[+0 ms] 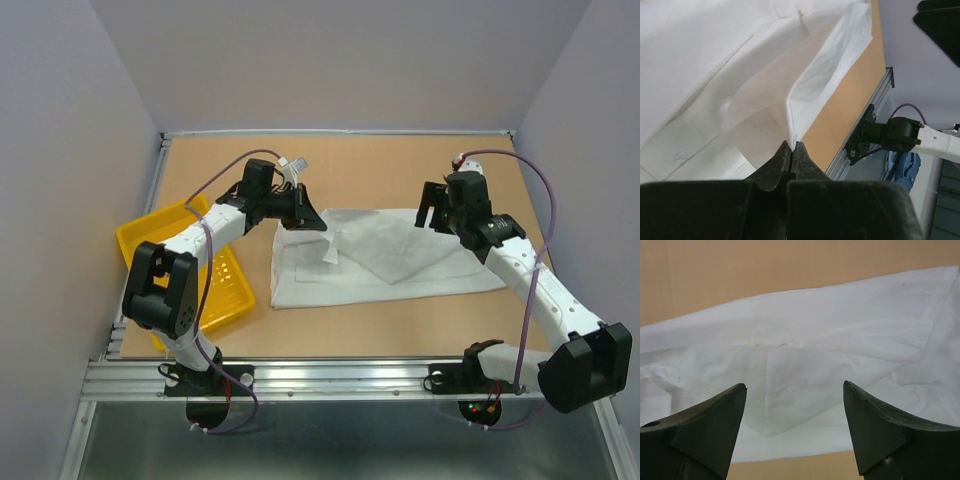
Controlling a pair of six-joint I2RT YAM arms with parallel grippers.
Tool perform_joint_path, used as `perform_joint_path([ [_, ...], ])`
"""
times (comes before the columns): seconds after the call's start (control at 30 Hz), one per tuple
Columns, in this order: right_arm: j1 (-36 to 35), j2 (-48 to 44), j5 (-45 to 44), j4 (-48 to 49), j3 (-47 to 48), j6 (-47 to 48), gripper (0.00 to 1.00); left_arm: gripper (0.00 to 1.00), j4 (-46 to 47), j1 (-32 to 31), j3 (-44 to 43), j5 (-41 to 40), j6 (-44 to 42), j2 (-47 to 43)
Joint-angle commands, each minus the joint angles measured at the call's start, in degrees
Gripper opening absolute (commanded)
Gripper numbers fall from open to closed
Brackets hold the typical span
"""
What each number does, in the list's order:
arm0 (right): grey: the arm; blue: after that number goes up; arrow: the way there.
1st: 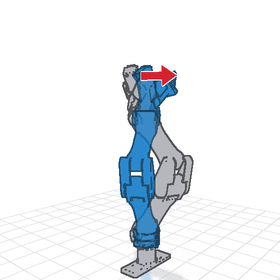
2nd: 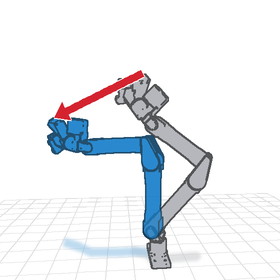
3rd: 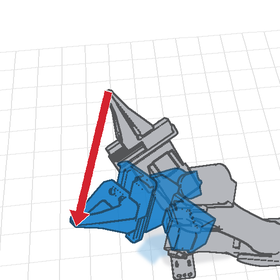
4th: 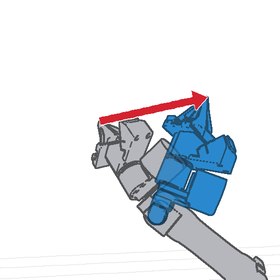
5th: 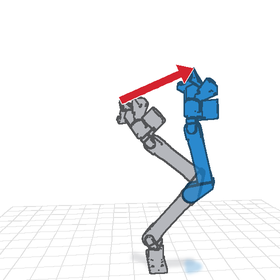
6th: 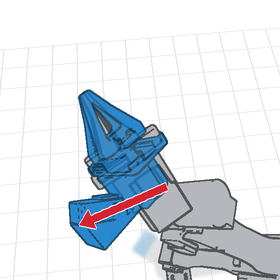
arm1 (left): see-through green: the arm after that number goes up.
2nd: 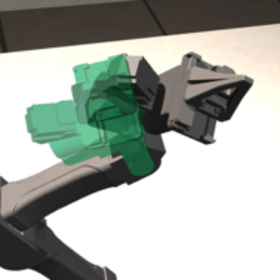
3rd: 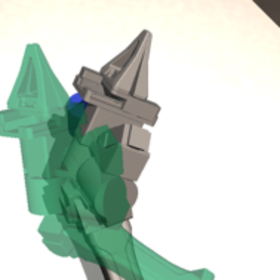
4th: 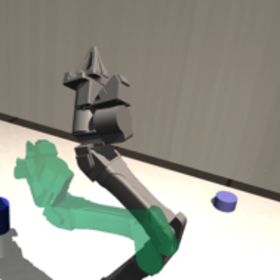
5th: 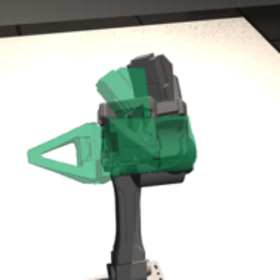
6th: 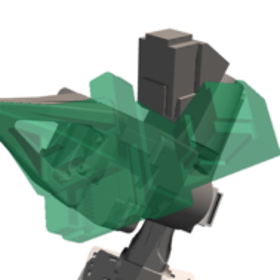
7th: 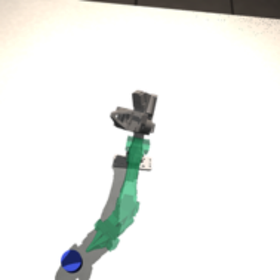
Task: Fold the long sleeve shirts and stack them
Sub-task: Fold the shirt
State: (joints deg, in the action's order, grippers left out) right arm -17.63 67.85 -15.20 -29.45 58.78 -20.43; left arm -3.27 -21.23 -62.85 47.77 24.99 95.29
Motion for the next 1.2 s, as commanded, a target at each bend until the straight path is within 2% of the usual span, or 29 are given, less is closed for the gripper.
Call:
perform_joint_path([
  [0.0,0.3,-0.3,3.8,1.7,-1.7,1.4,0.83,0.06,-1.2,-0.2,-5.1,-2.7,0.8,-5.9],
  [0.13,0.3,0.3,8.6,2.1,-1.7,2.8,0.83,0.2,-4.7,0.0,-8.8,-11.6,1.4,-1.8],
  [0.17,0.3,0.6,9.4,2.2,-1.7,2.9,0.83,0.32,-4.8,0.0,-9.0,-12.9,1.8,-0.6],
  [0.27,0.2,0.6,13.4,2.8,-2.0,3.8,0.83,0.47,-3.9,0.0,-9.3,-20.0,2.3,2.2],
  [0.3,0.3,0.6,14.4,3.2,-2.4,4.1,0.83,0.63,-3.9,0.0,-9.9,-23.0,2.1,2.5],
  [0.37,0.2,0.9,18.0,4.1,-2.8,4.4,0.83,0.79,-3.6,0.0,-10.4,-26.0,2.1,2.7],
  [0.5,-0.6,3.2,23.1,6.2,-3.0,4.5,0.83,0.81,-2.3,0.0,-10.7,-37.7,1.0,0.4],
  [0.6,-2.4,5.7,24.3,7.8,-2.2,5.1,0.81,0.8,1.4,-0.1,-7.6,-38.9,-1.7,-3.3],
  [0.7,-5.5,8.9,23.8,8.2,0.0,5.8,0.79,0.77,2.8,-2.4,-4.9,-38.2,-10.8,-5.7],
  [0.73,-5.6,9.5,23.7,8.4,0.4,5.5,0.79,0.77,2.7,-5.5,-3.9,-39.3,-18.6,-6.1],
  [0.87,-5.7,9.3,23.0,8.4,1.3,5.4,0.79,0.77,4.4,-16.2,0.3,-52.8,-37.4,-7.8],
  [0.9,-5.7,8.2,22.6,8.4,0.9,5.5,0.79,0.77,5.6,-17.6,1.7,-55.3,-40.0,-7.7],
  [1.17,-5.7,-1.1,18.5,8.4,-3.3,5.5,0.79,0.76,8.0,-21.7,3.4,-57.5,-52.4,-3.0],
])
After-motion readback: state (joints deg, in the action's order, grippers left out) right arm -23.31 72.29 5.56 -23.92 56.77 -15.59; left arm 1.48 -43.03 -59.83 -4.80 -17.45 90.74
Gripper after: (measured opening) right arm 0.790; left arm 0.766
